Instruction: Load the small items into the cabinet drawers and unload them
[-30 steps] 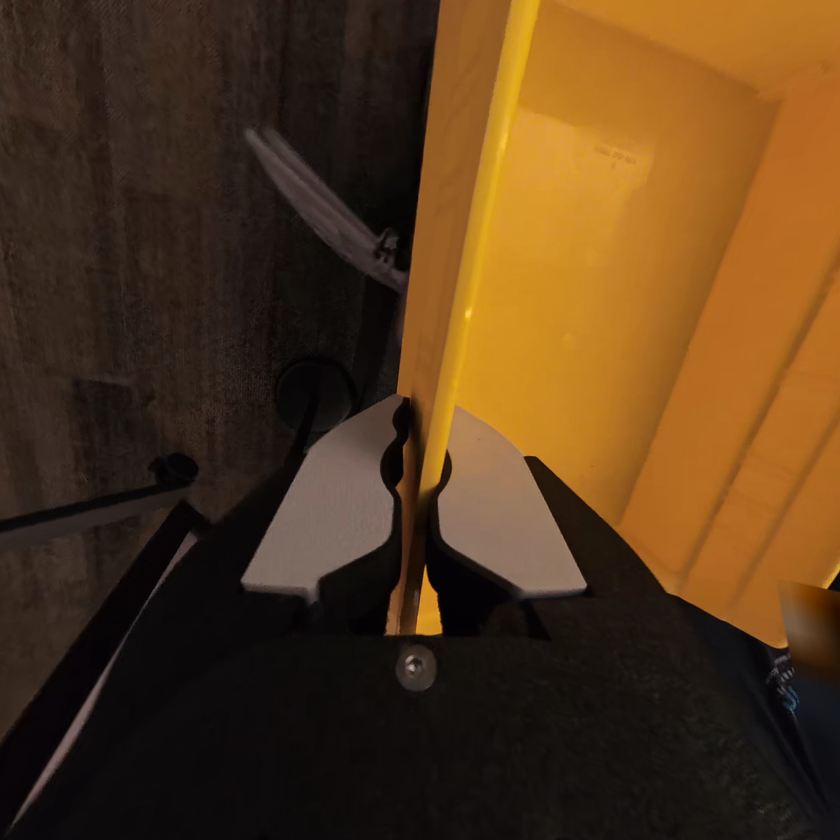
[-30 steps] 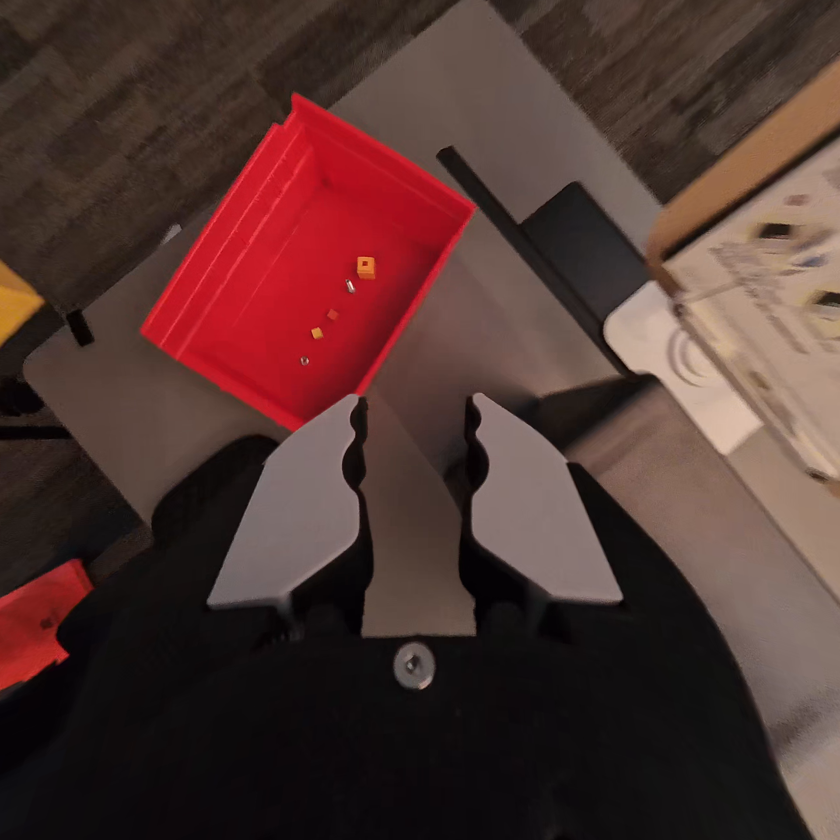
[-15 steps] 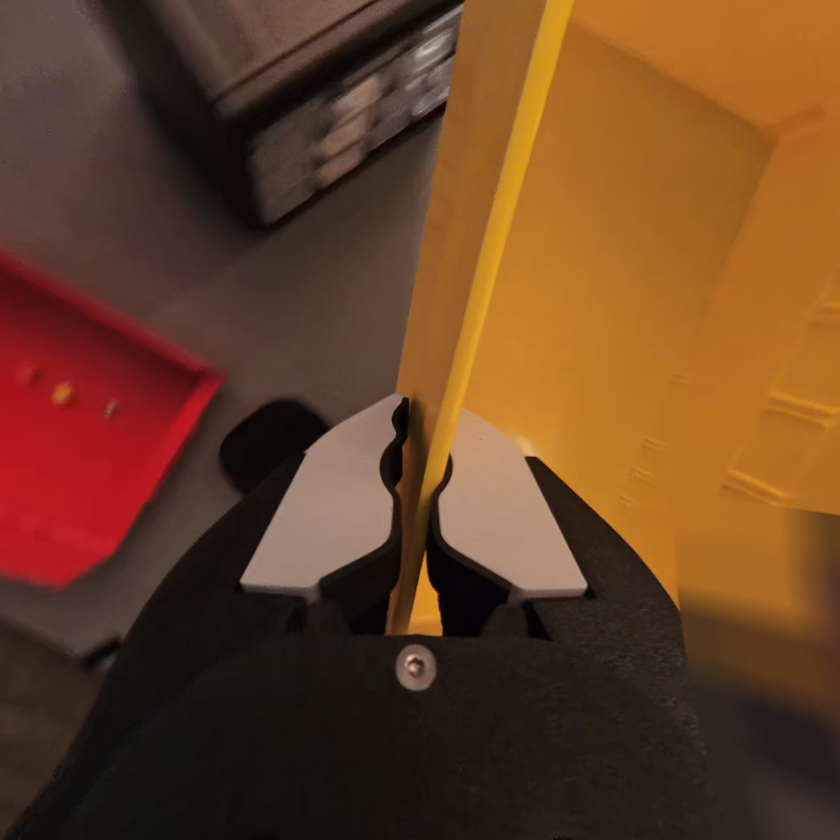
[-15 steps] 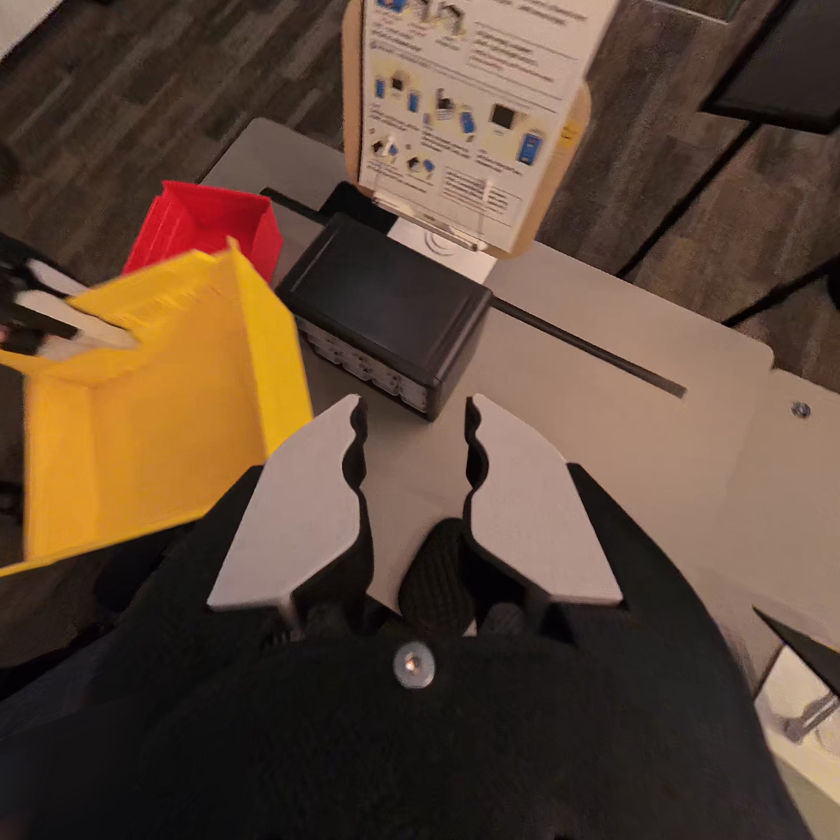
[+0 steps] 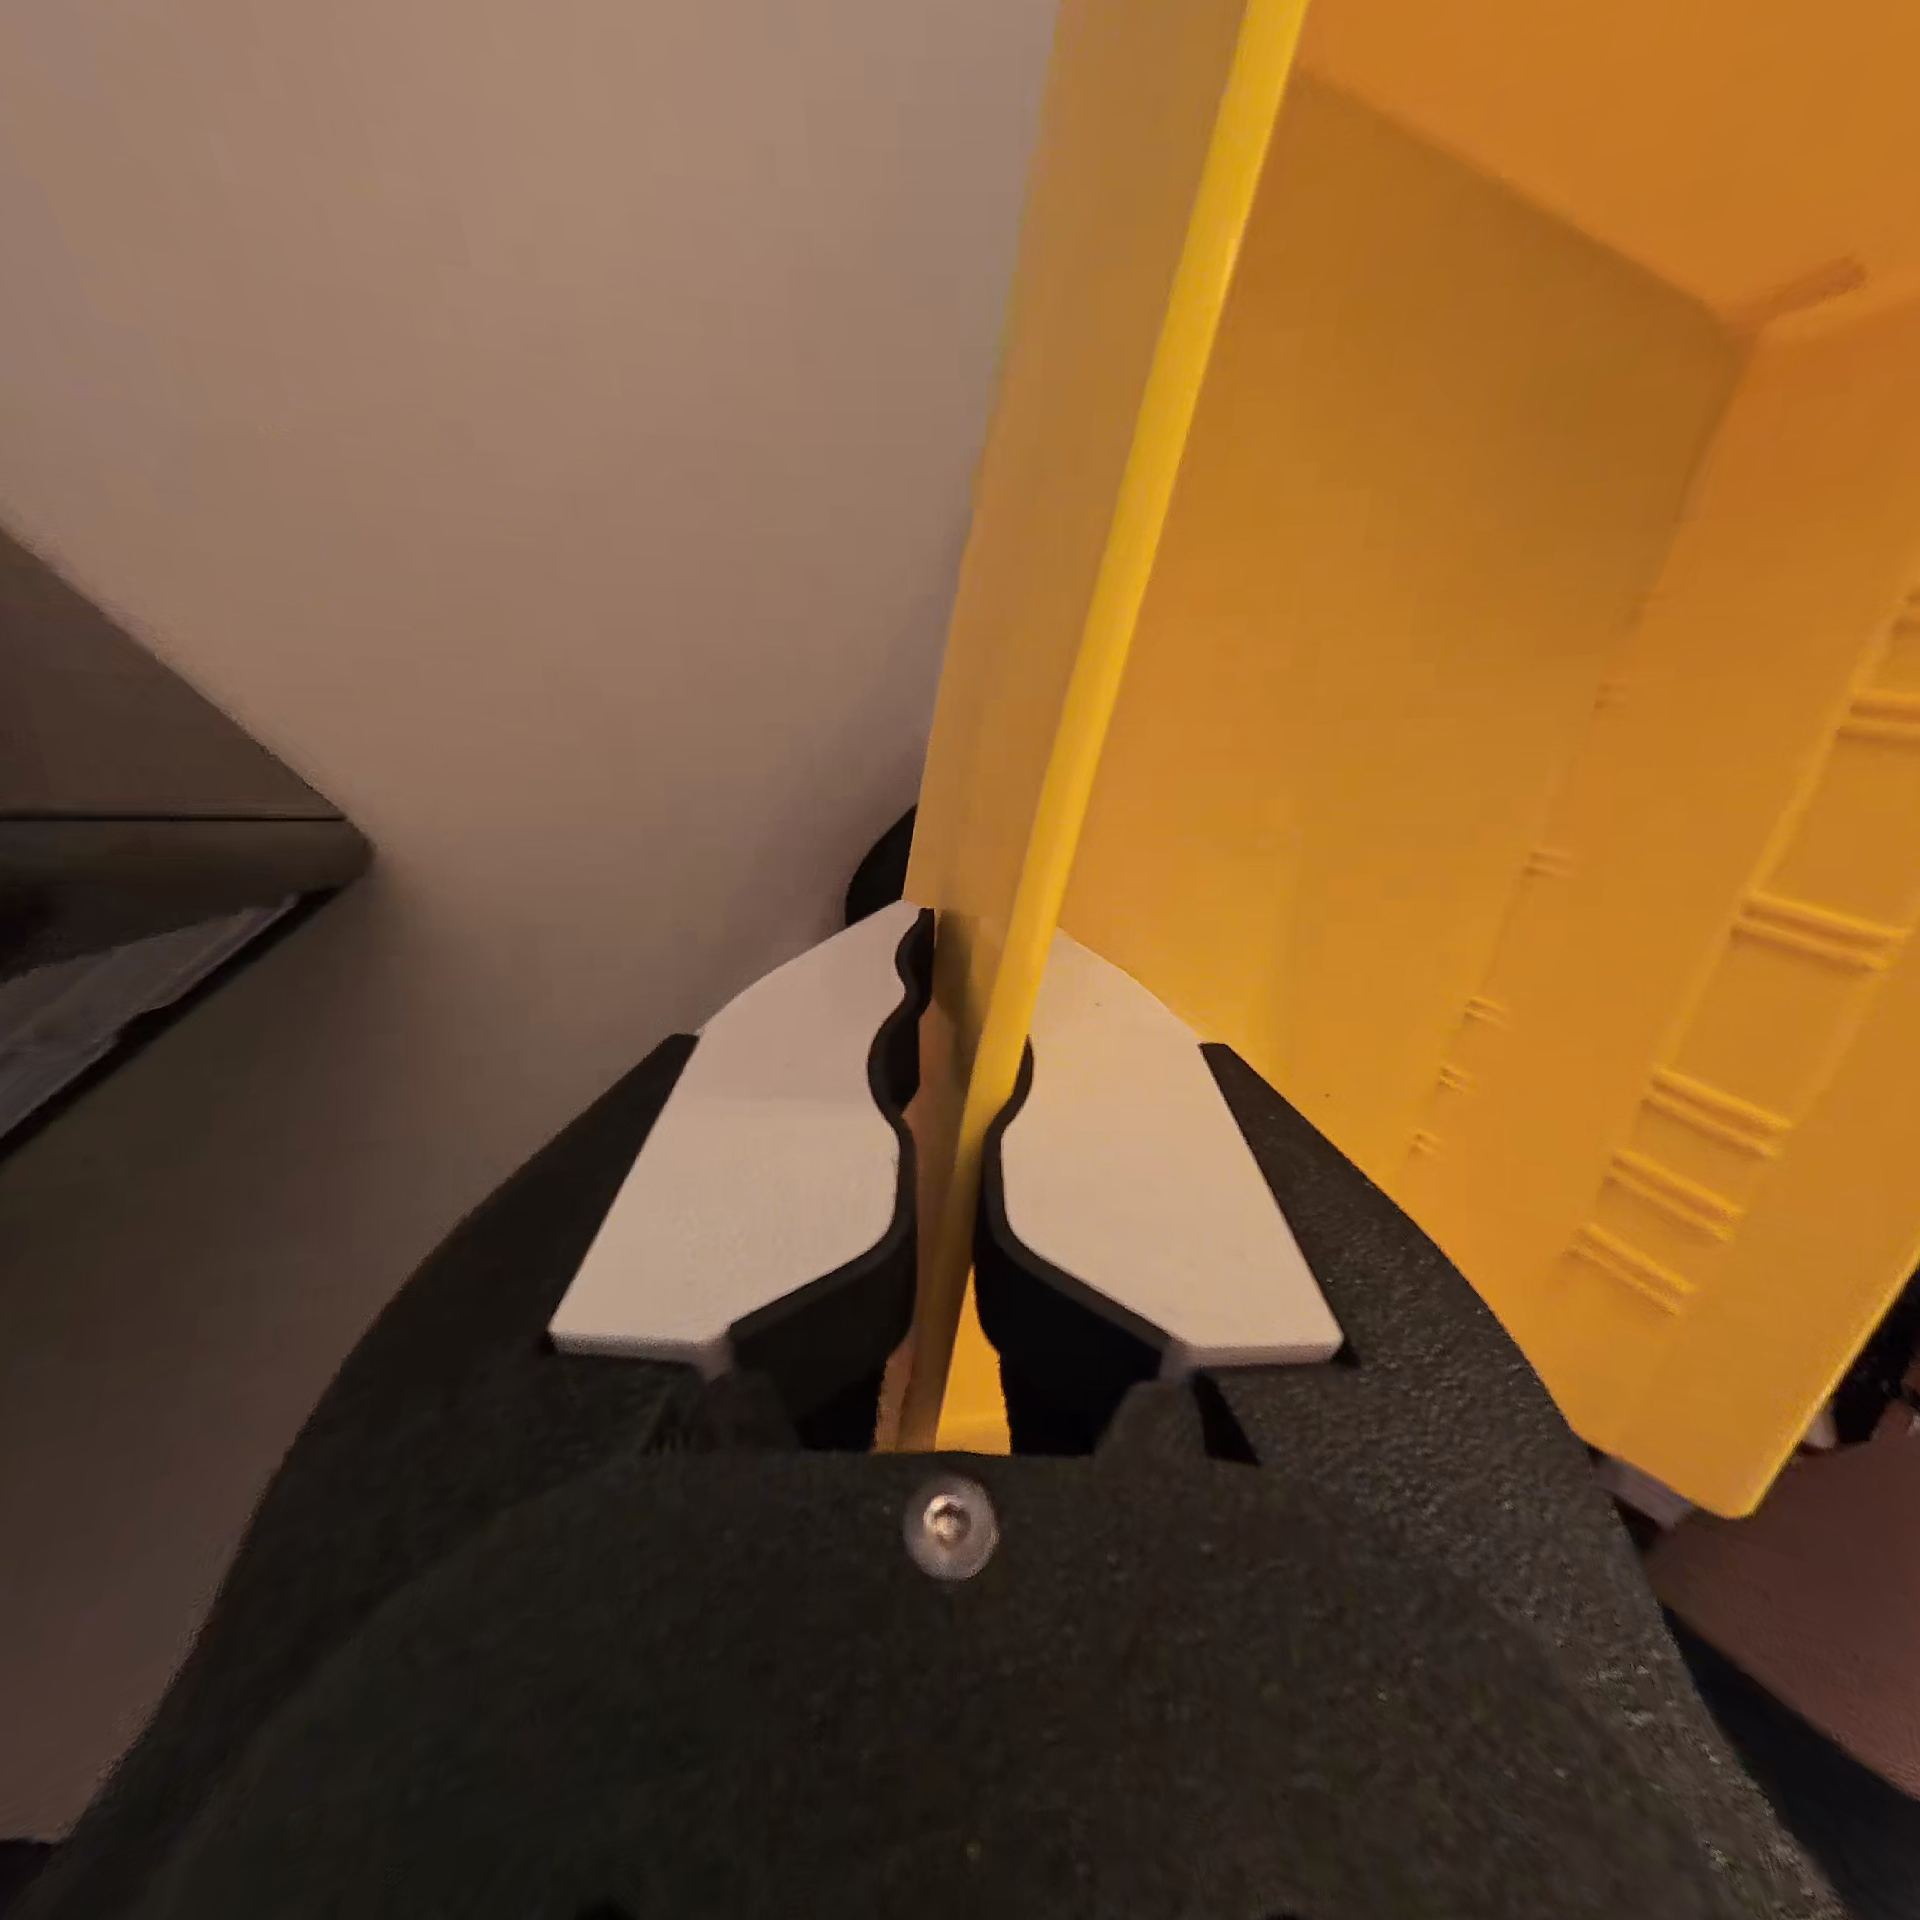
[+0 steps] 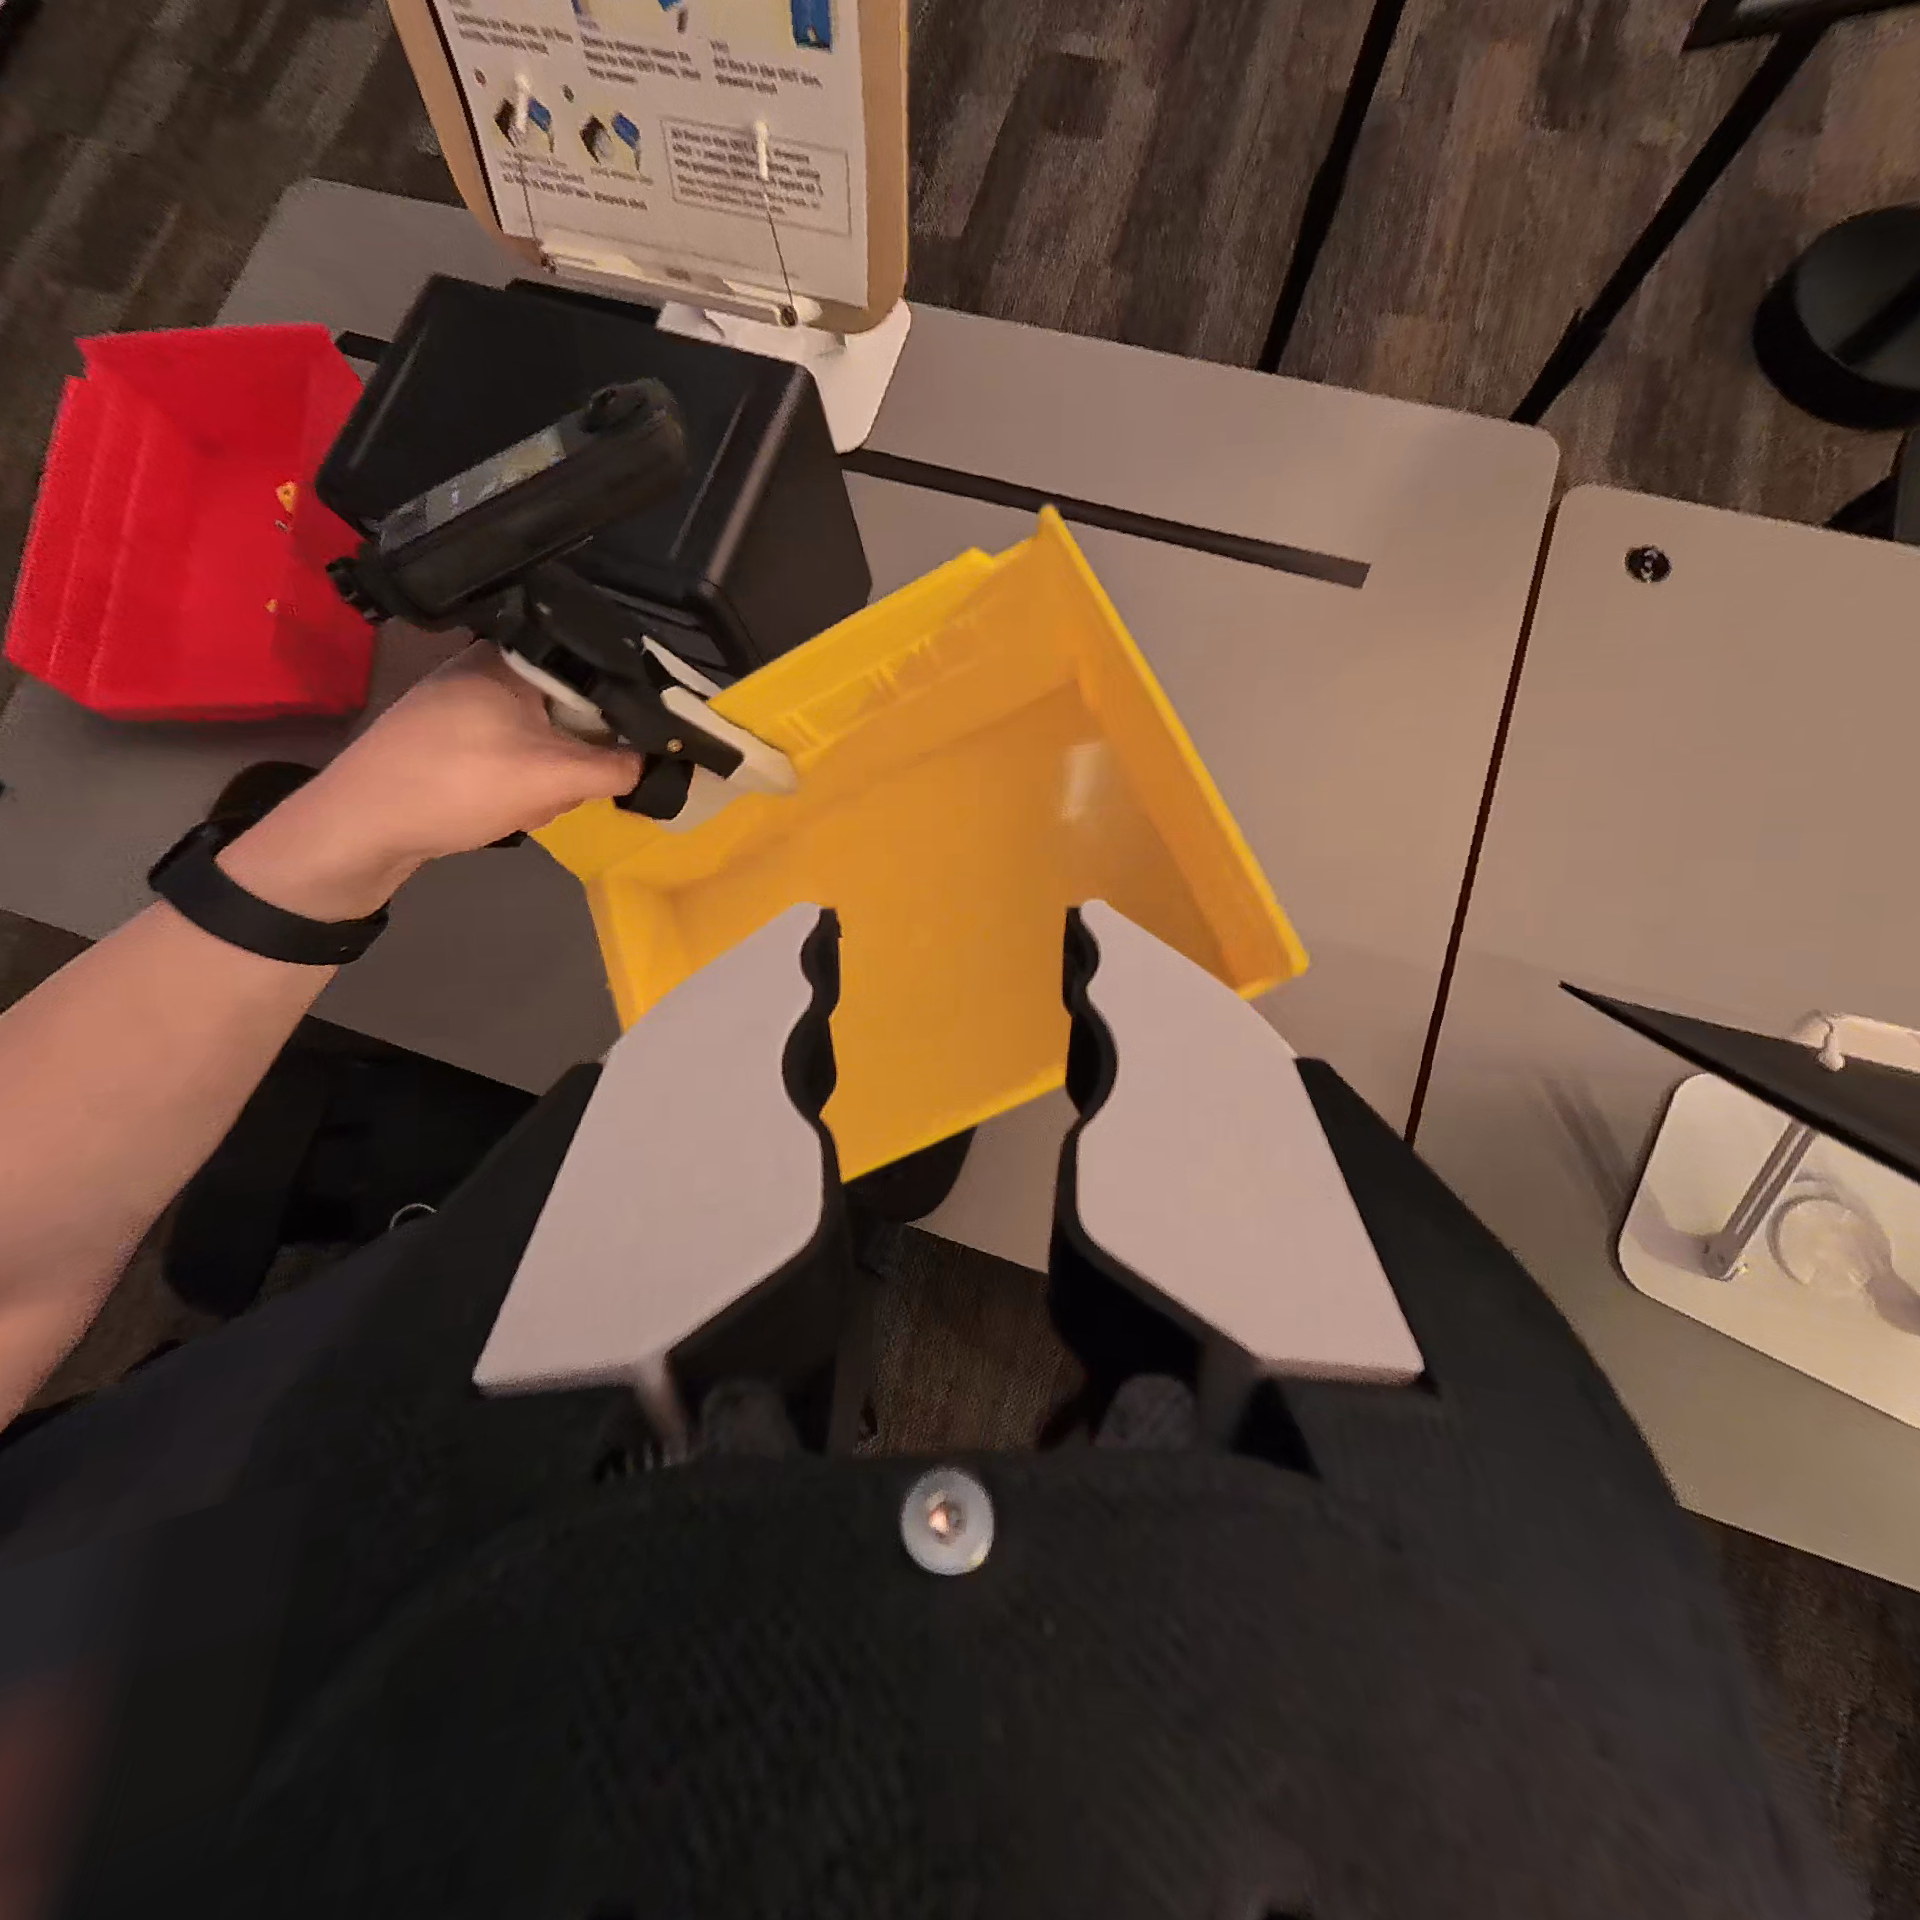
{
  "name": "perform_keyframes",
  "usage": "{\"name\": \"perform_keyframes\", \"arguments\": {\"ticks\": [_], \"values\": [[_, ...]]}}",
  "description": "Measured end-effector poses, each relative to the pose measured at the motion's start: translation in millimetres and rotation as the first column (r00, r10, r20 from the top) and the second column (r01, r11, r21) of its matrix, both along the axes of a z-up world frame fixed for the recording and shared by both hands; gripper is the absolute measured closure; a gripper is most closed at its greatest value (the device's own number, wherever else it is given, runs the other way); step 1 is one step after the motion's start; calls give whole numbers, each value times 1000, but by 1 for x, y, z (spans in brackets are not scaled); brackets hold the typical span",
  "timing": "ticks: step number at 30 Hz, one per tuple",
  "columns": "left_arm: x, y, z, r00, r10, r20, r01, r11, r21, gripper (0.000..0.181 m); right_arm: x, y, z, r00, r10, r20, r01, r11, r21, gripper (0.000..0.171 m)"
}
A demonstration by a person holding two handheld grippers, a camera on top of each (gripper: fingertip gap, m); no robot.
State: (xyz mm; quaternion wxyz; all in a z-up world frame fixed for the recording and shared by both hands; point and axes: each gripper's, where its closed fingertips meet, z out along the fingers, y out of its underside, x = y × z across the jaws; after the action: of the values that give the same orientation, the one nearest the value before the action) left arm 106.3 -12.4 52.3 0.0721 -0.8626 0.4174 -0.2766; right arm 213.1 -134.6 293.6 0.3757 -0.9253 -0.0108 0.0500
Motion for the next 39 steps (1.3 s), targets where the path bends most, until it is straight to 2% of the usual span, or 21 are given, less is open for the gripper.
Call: {"name": "perform_keyframes", "arguments": {"ticks": [5,8,11,16,23,26,31,34,37,39], "values": [[16,27,-34,988,151,-44,-151,989,10,175,27,-13,-54,1000,-12,1,12,998,-59,128],[32,46,-57,967,253,-35,-253,967,22,172,40,-10,-87,998,-15,-60,11,997,-74,128],[44,59,-85,952,300,-68,-297,954,45,173,51,-6,-121,993,-5,-119,-7,995,-102,128],[61,72,-131,929,350,-117,-353,936,-3,173,69,3,-174,982,1,-188,-28,989,-143,128],[56,97,-163,877,471,-97,-476,878,-50,173,96,21,-255,964,-51,-260,-9,974,-227,128],[48,107,-164,846,526,-87,-531,846,-54,167,105,35,-283,963,-105,-250,44,970,-237,128],[46,116,-151,825,565,-20,-565,823,-57,161,88,55,-322,952,-135,-276,57,960,-274,124],[45,128,-124,842,536,53,-538,833,124,168,92,68,-345,961,-199,-190,137,945,-296,122],[56,122,-93,898,435,63,-434,856,282,156,82,82,-359,949,-232,-216,158,937,-312,122],[69,108,-69,925,366,101,-379,877,297,144,75,86,-372,946,-247,-211,158,917,-367,122]]}}
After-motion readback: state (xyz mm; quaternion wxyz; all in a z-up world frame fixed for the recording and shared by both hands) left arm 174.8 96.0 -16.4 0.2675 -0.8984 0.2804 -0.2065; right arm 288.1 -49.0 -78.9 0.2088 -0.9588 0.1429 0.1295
